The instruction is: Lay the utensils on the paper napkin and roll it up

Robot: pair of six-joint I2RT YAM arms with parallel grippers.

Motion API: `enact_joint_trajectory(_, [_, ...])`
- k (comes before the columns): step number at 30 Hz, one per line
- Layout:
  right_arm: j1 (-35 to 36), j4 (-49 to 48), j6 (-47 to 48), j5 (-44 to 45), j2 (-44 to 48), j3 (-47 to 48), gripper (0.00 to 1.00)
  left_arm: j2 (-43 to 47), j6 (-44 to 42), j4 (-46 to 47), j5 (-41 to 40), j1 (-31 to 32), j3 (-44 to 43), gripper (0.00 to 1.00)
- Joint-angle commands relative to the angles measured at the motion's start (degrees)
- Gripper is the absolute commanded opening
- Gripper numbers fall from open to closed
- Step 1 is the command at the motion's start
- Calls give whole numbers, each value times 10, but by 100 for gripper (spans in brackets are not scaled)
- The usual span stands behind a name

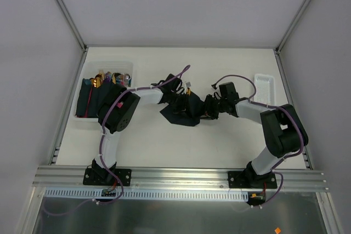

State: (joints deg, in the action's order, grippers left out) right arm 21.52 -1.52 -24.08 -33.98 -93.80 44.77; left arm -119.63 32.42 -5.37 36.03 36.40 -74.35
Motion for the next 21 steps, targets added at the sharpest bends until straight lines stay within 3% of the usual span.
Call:
enact_joint_trajectory(1, [8,-18,-25,-21,2,29,18,-14,4,-13,-9,2,-18,9])
enact_joint_trajectory(11, [14,-20,-53,-14,-38,42,10,-11,6,-14,6,0,-20,10])
enact_joint_trajectory(16, [13,-2,-44,6,-45,43,1,29,-3,-16,20,-4,-6,12])
enact_joint_trajectory(21, [13,13,-32,18,-45,49,0,71,-10,-22,43,-11,10,14])
